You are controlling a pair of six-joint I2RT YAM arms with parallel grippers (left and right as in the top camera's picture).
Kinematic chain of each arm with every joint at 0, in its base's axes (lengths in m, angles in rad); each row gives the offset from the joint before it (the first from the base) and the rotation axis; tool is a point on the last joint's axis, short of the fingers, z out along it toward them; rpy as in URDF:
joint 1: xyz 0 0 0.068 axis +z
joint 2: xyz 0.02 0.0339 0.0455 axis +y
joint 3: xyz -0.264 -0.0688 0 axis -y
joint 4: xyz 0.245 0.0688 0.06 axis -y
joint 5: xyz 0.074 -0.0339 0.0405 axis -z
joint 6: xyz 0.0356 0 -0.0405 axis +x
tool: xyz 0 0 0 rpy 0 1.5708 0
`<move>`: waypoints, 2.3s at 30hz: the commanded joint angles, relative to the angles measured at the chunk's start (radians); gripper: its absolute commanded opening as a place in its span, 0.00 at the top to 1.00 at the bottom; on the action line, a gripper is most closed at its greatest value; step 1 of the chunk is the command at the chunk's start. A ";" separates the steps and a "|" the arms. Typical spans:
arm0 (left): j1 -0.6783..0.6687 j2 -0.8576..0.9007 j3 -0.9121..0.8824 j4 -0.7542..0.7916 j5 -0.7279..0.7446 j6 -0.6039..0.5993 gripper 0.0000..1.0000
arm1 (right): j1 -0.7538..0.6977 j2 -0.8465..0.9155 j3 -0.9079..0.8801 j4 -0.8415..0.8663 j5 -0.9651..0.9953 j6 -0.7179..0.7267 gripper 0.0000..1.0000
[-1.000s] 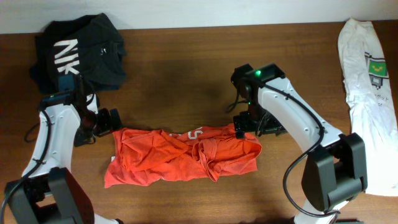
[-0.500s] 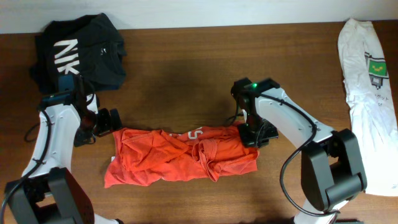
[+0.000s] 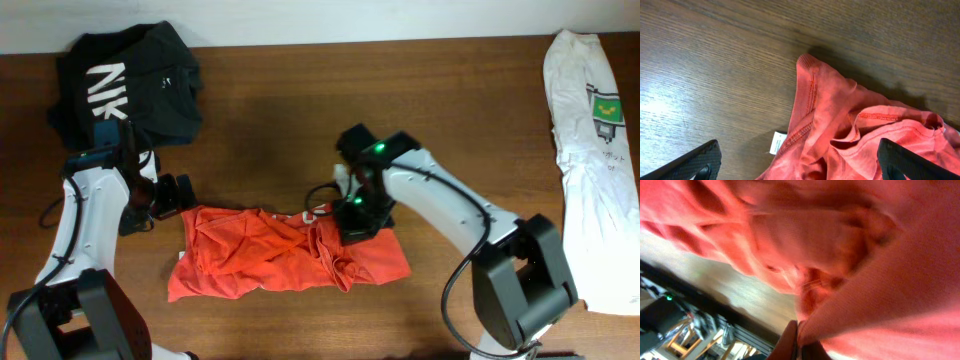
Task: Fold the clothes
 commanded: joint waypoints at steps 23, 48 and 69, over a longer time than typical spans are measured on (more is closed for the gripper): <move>0.000 -0.002 0.002 0.001 0.010 -0.002 0.01 | 0.117 0.074 0.046 0.119 0.205 0.120 0.45; 0.000 -0.002 0.002 -0.003 0.010 -0.002 0.01 | -0.081 0.071 -0.005 0.090 0.077 -0.008 0.89; 0.000 -0.002 0.002 -0.002 0.011 -0.002 0.01 | 0.011 0.071 0.040 0.129 0.058 0.027 0.57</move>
